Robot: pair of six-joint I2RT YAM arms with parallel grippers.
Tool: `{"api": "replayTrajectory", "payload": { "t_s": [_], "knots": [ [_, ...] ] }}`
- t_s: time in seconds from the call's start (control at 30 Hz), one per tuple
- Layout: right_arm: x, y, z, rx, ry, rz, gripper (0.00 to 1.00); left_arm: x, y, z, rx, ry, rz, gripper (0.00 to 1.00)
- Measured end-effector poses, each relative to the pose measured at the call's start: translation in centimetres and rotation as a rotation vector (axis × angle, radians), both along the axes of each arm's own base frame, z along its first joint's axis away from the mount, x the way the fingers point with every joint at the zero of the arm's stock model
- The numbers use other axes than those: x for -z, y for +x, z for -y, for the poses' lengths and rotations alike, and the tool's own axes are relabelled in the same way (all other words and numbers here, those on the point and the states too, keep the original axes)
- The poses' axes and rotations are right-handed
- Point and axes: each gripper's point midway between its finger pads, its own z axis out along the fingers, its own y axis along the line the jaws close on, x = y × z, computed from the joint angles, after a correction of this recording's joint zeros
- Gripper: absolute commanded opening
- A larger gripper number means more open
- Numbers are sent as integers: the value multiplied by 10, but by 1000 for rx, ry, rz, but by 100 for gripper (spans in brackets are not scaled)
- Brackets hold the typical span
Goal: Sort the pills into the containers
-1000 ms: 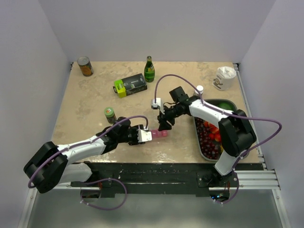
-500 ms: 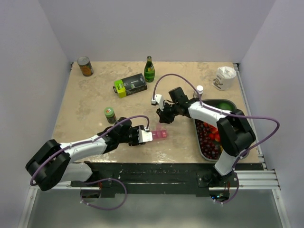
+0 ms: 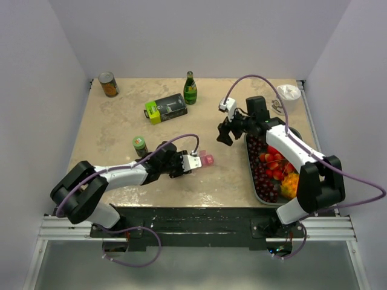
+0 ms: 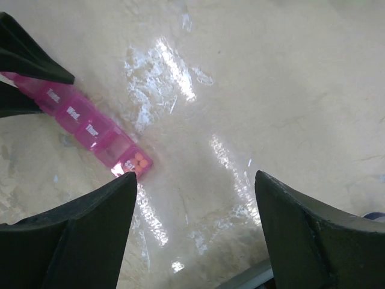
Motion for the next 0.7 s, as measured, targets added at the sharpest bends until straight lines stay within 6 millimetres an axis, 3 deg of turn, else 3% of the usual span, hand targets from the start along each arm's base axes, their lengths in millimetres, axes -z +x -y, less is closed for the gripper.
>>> {"api": "replayTrajectory", "payload": {
  "t_s": [0.1, 0.2, 0.23, 0.33, 0.53, 0.7],
  "knots": [
    [-22, -1, 0, -19, 29, 58, 80, 2, 10, 3, -22, 7, -2, 9],
    [-17, -9, -10, -83, 44, 42, 50, 4, 15, 5, -40, 11, -6, 6],
    [-12, -13, -13, -108, 48, 24, 32, 5, 17, 5, -45, 13, -8, 5],
    [12, -25, -23, -165, 53, -67, 14, 7, 19, 5, -53, 20, -13, 1],
    [64, -54, -49, -265, 18, -276, 7, 10, 19, 5, -53, 30, -21, 0],
    [72, -64, -66, -288, 15, -333, 7, 11, 19, 5, -51, 35, -24, 0]
  ]
}}
